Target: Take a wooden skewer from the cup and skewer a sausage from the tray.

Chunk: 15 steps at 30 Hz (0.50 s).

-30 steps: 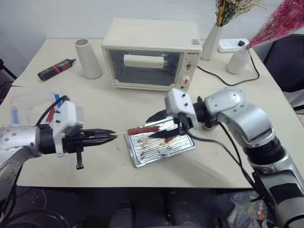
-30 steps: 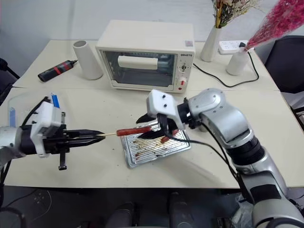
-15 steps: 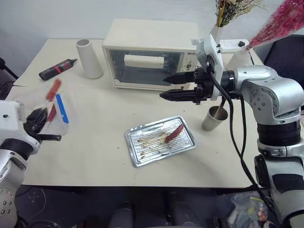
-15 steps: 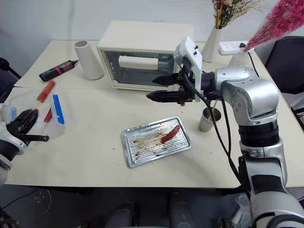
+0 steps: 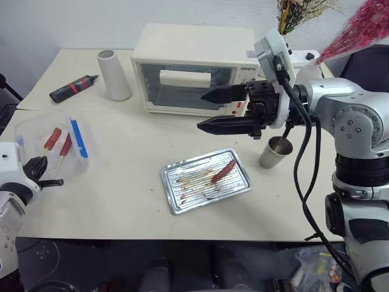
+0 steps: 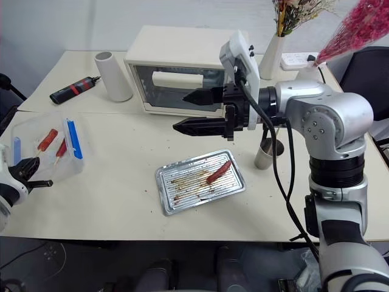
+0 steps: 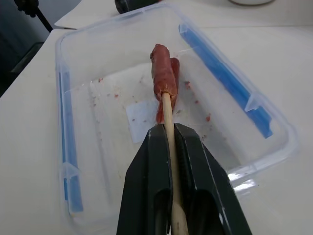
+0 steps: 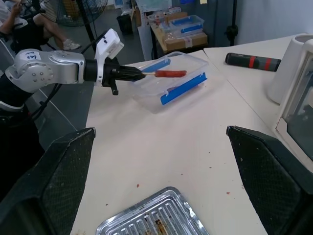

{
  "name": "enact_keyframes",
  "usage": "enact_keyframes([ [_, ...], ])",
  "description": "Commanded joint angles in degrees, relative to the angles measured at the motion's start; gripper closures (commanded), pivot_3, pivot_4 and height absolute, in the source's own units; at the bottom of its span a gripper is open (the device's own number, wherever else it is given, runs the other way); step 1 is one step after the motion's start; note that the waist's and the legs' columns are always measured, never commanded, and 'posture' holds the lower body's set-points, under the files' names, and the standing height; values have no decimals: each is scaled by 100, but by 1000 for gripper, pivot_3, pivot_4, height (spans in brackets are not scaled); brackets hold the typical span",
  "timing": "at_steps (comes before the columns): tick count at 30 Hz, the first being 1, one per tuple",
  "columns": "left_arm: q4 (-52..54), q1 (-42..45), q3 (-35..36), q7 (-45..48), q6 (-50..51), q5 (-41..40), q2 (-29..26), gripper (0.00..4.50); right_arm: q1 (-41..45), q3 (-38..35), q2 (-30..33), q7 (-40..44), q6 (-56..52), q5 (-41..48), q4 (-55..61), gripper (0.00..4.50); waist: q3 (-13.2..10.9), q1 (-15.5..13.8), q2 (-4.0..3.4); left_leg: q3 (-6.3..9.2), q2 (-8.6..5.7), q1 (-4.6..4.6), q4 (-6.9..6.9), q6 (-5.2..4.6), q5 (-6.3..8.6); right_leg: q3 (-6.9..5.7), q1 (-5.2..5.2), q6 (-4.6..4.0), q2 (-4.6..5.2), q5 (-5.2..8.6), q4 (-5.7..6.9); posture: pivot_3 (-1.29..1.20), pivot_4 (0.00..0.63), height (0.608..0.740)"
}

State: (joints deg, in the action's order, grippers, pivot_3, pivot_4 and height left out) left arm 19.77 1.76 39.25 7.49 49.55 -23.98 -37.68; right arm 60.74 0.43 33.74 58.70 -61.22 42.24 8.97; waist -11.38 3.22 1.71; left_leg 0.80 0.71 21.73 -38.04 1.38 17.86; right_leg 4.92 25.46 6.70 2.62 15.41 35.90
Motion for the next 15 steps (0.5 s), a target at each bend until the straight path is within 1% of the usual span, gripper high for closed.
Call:
enact_keyframes([
  [1,-284,86,-37,201,-428,229,-206,3908,74,-257,123,-105,54,161,228,0,0,-5,0,0,1,0,0,1,0,0,0,0,3,0,-1,0,150,740],
  [2,-365,115,-45,249,-511,253,-248,3681,48,-266,137,-119,70,160,242,0,0,-7,0,1,1,0,0,1,0,-1,0,0,4,0,-1,0,150,740],
  [5,-431,143,12,363,-651,280,-328,2748,-25,-240,213,-114,167,118,250,0,0,-6,0,1,3,1,1,1,1,-1,0,0,9,0,-2,0,150,740],
  [8,-225,-28,324,683,-688,128,-469,1800,-162,-143,405,5,437,-72,205,0,1,2,2,1,5,3,2,6,3,-1,1,0,21,0,-5,0,150,740],
  [11,122,-324,778,1241,-529,-249,-672,924,-279,-80,659,164,706,-263,58,0,1,11,2,-1,12,5,7,11,7,-1,3,-1,18,1,-13,0,150,740],
  [12,227,-470,990,1475,-506,-370,-764,715,-370,-54,830,308,857,-372,-2,0,1,4,2,-1,15,6,8,13,9,-1,3,-2,17,1,-16,0,150,740],
  [15,518,-905,1727,2232,-351,-858,-1023,715,-626,-35,1360,788,1241,-609,-179,0,1,-2,2,0,15,11,12,14,11,-5,4,-4,19,2,-30,0,150,740],
])
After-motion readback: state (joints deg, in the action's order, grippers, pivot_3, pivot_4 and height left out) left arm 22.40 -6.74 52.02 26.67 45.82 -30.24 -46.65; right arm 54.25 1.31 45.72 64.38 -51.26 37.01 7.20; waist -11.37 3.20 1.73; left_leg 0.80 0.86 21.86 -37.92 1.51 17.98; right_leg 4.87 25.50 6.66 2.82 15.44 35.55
